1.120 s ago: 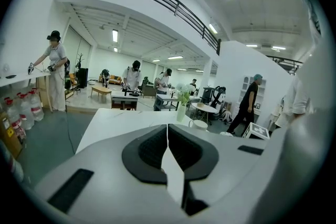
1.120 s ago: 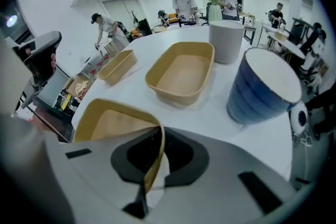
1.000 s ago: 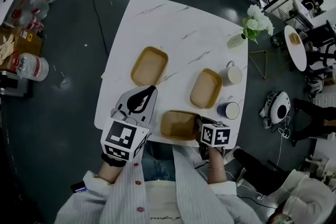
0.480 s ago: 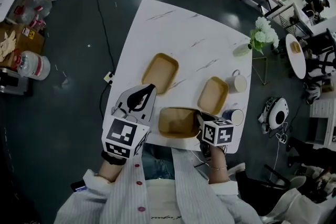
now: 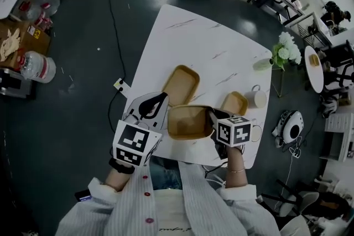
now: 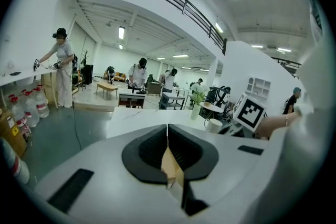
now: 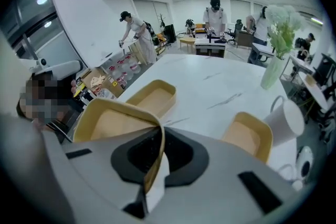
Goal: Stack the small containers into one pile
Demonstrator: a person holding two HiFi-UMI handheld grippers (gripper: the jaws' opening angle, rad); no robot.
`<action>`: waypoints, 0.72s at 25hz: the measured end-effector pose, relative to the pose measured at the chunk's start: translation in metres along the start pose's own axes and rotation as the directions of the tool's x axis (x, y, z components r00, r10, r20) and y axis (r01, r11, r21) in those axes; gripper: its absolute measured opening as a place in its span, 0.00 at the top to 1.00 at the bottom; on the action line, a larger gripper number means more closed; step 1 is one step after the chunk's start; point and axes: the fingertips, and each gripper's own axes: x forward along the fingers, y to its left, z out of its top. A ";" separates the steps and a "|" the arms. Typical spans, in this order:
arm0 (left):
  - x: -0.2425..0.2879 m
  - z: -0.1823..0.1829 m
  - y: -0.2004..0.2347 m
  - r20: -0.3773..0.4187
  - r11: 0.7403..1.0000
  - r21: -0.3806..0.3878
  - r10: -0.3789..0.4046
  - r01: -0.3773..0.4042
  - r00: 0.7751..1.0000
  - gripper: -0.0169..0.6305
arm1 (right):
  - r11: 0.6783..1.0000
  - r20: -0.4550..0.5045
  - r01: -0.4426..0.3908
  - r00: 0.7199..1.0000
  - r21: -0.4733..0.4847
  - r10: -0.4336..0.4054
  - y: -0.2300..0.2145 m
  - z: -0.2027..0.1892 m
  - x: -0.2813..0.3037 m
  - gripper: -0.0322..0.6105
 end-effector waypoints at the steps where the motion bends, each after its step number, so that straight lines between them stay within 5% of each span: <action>1: 0.002 -0.002 0.003 -0.006 1.000 -0.004 -0.002 0.002 1.000 0.94 | 1.000 0.002 -0.004 1.000 -0.016 0.004 0.002 0.008 0.002 0.92; 9: 0.016 -0.017 0.018 -0.075 0.999 -0.027 -0.037 0.035 0.997 0.94 | 0.984 -0.008 -0.030 1.000 -0.177 0.029 0.015 0.063 0.018 0.92; 18: 0.032 -0.042 0.024 -0.156 0.996 -0.031 -0.083 0.080 0.984 0.94 | 0.918 -0.070 -0.070 0.996 -0.391 0.046 0.018 0.104 0.045 0.92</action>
